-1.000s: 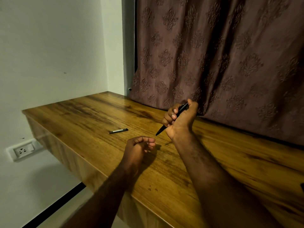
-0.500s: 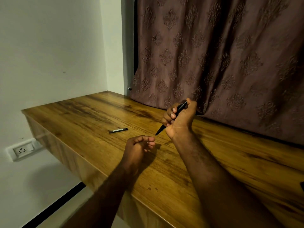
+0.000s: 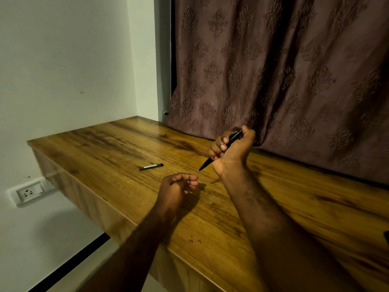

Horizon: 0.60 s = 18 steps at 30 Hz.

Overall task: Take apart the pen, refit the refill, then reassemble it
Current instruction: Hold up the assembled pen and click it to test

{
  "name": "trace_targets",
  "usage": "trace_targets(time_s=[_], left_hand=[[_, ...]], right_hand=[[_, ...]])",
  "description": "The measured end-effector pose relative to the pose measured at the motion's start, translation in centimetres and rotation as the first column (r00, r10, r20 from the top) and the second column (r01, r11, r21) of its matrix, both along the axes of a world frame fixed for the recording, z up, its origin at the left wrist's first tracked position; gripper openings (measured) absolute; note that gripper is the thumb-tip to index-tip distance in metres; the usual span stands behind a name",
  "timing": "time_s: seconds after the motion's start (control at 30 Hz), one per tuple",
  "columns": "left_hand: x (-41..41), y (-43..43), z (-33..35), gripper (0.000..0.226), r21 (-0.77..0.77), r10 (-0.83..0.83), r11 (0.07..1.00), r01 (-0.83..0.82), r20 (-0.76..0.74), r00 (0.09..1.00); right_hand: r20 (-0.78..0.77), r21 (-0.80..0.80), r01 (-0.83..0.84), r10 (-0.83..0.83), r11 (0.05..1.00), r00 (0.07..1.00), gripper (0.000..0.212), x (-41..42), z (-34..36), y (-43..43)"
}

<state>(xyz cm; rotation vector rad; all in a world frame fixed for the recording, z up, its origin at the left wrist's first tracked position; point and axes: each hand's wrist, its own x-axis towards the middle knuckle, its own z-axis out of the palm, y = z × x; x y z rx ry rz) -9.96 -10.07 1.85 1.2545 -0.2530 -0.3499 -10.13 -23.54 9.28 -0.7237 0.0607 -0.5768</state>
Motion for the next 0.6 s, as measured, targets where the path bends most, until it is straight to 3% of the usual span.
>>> trace_targets(time_s=[0.6], left_hand=[[-0.52,0.11,0.46,0.025,-0.026,-0.028,0.999,0.029,0.02,0.999]], right_hand=[[0.03,0.003,0.041,-0.042,0.999,0.999,0.051,-0.34,0.11,-0.17]])
